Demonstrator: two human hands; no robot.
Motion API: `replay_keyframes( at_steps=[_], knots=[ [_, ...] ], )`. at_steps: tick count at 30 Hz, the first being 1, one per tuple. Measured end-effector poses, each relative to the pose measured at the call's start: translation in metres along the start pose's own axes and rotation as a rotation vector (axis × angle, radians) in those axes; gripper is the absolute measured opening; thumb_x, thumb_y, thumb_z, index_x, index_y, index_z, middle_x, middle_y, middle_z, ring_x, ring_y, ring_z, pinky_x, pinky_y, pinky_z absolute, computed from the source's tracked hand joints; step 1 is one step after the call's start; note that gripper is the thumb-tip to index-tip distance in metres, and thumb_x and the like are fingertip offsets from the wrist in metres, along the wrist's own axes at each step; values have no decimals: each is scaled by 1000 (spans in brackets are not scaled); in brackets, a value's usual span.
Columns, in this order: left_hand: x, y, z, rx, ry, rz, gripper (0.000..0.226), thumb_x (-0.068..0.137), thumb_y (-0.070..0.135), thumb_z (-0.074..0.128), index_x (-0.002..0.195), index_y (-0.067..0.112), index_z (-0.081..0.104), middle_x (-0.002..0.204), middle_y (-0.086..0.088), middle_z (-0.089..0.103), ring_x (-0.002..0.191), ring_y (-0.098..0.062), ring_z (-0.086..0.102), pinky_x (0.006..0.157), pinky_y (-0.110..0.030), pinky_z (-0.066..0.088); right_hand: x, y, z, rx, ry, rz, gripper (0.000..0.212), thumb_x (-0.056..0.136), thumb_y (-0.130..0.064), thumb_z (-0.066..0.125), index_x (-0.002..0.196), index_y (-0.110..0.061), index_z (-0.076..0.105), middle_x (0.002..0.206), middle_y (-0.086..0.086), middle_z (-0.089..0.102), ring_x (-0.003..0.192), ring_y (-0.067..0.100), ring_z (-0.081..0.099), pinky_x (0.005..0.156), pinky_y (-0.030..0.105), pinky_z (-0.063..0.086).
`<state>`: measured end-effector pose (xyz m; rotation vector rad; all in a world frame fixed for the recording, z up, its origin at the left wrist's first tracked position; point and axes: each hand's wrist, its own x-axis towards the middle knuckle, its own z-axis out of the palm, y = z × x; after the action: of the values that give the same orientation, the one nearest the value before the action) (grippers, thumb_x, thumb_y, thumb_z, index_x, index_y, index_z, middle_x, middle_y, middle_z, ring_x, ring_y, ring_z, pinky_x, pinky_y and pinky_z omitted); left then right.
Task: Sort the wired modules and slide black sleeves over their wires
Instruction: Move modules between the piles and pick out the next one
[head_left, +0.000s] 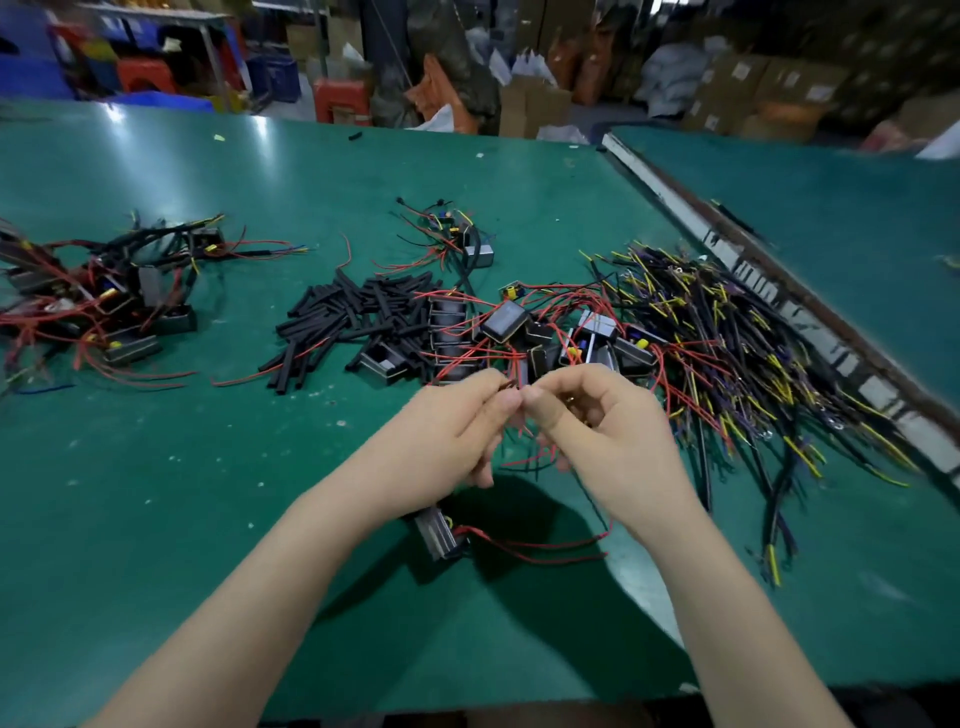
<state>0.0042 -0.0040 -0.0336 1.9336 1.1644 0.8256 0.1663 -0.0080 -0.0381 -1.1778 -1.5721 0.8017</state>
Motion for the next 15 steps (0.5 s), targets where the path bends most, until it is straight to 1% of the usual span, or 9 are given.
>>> replay_keyframes(
  at_steps=[1, 2, 3, 5, 8, 10, 12, 14, 15],
  knots=[
    [4, 3, 8, 67, 21, 27, 25, 100, 28, 38, 78, 19, 44, 57, 5, 49, 49, -13, 57, 53, -25, 46, -1, 2, -7, -79, 28, -32, 18, 87, -17, 69, 74, -29, 64, 72, -1, 63, 60, 17, 57, 57, 31, 48],
    [8, 6, 15, 117, 31, 51, 25, 100, 30, 39, 77, 20, 42, 57, 5, 47, 51, -12, 53, 56, -27, 44, -2, 4, -13, -122, 52, -35, 21, 87, -15, 68, 74, -30, 62, 74, 0, 65, 63, 19, 59, 59, 30, 48],
    [13, 9, 22, 157, 32, 76, 27, 100, 30, 39, 74, 22, 40, 59, 5, 46, 54, -11, 49, 59, -29, 40, -3, 5, -20, -104, 70, 4, 21, 88, -14, 68, 73, -29, 63, 72, -2, 66, 63, 17, 61, 57, 25, 47],
    [22, 16, 31, 215, 9, 111, 31, 100, 30, 41, 69, 26, 35, 61, 5, 45, 60, -15, 43, 63, -31, 36, -7, 7, -34, 29, 71, 131, 18, 88, -14, 67, 73, -24, 64, 62, -8, 65, 55, 7, 59, 46, 14, 40],
    [34, 20, 39, 201, -61, 120, 31, 100, 30, 41, 69, 29, 39, 60, 6, 46, 59, -11, 44, 62, -27, 38, -7, 5, -58, 53, -40, 242, 6, 87, -20, 67, 81, -20, 68, 58, -9, 64, 51, 1, 56, 38, 16, 37],
    [39, 17, 43, 172, -102, 111, 31, 101, 30, 40, 70, 28, 42, 58, 7, 46, 55, -8, 45, 62, -27, 41, 0, 3, -77, 36, -92, 260, 6, 87, -25, 66, 88, -19, 68, 66, -7, 67, 51, 2, 56, 35, 17, 36],
    [40, 13, 46, 79, -106, 100, 30, 101, 27, 40, 72, 25, 45, 56, 7, 47, 50, -9, 48, 55, -21, 43, 13, 2, -99, 46, -36, 265, 7, 89, -25, 64, 93, -20, 67, 75, -6, 71, 50, 3, 55, 33, 16, 34],
    [41, 9, 48, -18, -28, 94, 27, 101, 25, 40, 75, 23, 49, 55, 8, 49, 49, -9, 51, 52, -15, 41, 33, 6, -120, 63, 94, 281, 7, 92, -18, 61, 92, -21, 67, 74, -7, 71, 49, 3, 54, 33, 15, 34],
    [42, 6, 48, -33, 36, 101, 27, 101, 26, 40, 78, 21, 52, 54, 9, 49, 49, -7, 52, 53, -15, 41, 45, 10, -128, 28, 170, 285, 12, 92, -15, 58, 90, -23, 67, 73, -8, 70, 49, 2, 54, 34, 15, 35]
  ],
)
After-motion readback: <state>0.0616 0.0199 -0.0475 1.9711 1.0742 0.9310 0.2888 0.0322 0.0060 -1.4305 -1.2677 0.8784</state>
